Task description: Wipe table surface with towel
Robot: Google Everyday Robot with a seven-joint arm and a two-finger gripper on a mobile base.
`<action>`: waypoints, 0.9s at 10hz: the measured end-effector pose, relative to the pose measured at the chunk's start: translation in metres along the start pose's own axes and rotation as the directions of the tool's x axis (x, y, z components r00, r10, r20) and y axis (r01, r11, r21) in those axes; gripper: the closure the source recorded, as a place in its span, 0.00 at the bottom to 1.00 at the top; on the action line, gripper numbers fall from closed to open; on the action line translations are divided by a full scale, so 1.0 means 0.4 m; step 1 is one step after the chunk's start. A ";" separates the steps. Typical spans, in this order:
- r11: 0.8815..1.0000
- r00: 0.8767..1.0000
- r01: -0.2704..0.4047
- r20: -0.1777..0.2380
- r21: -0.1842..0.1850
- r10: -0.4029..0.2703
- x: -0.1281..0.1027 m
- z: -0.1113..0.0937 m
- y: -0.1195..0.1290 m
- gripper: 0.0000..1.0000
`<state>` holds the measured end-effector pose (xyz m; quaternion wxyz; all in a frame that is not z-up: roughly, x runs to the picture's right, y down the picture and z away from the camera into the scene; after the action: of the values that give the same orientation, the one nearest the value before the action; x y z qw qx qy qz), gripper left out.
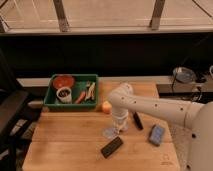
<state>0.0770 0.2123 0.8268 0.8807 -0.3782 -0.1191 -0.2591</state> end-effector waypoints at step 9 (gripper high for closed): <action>0.986 0.986 0.160 0.049 0.041 -0.162 -0.214 0.016 -0.162 0.81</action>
<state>-0.0302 0.2108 0.8358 0.8603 -0.3578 -0.1770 -0.3171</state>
